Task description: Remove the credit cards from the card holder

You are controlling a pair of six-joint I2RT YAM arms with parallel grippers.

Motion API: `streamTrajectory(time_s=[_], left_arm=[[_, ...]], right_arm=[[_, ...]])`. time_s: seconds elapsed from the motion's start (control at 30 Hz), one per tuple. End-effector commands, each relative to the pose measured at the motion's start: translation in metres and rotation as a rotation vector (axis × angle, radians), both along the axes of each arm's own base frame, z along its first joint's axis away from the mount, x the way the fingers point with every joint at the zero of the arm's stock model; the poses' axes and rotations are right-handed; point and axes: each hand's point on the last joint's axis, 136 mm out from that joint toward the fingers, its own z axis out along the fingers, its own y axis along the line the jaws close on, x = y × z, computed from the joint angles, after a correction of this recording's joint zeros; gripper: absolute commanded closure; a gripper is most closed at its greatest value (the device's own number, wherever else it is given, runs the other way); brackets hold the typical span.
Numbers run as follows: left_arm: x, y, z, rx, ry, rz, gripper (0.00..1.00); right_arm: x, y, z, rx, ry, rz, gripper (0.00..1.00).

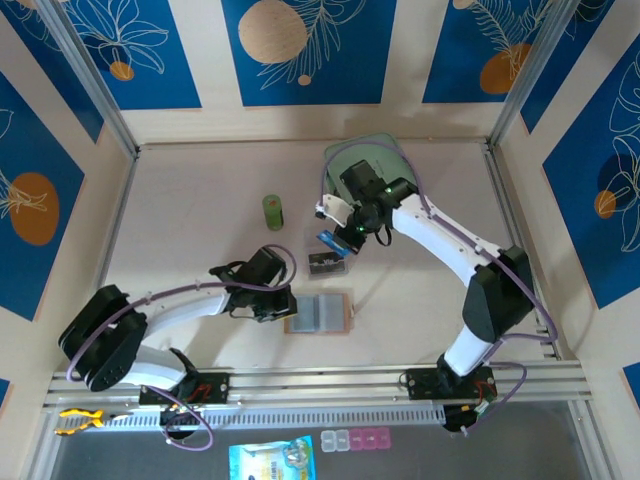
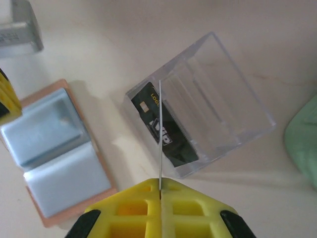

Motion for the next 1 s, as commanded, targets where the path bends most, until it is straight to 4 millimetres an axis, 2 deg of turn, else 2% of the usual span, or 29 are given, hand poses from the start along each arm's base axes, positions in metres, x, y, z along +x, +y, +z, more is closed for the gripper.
streamTrajectory(time_s=[0.0, 0.17, 0.47, 0.97], left_arm=[[0.001, 0.012, 0.003, 0.034, -0.017, 0.013, 0.87], [0.001, 0.017, 0.001, 0.03, -0.017, 0.038, 0.87], [0.001, 0.02, 0.001, 0.034, -0.012, 0.051, 0.86], [-0.001, 0.027, 0.002, 0.046, -0.011, 0.063, 0.86]], right_arm=[[-0.003, -0.006, 0.001, -0.047, -0.003, 0.234, 1.0], [0.013, -0.001, -0.005, -0.054, 0.028, 0.308, 1.0], [0.029, 0.013, -0.02, -0.03, 0.087, 0.353, 1.0], [0.019, 0.015, -0.054, -0.07, 0.193, 0.398, 1.0]])
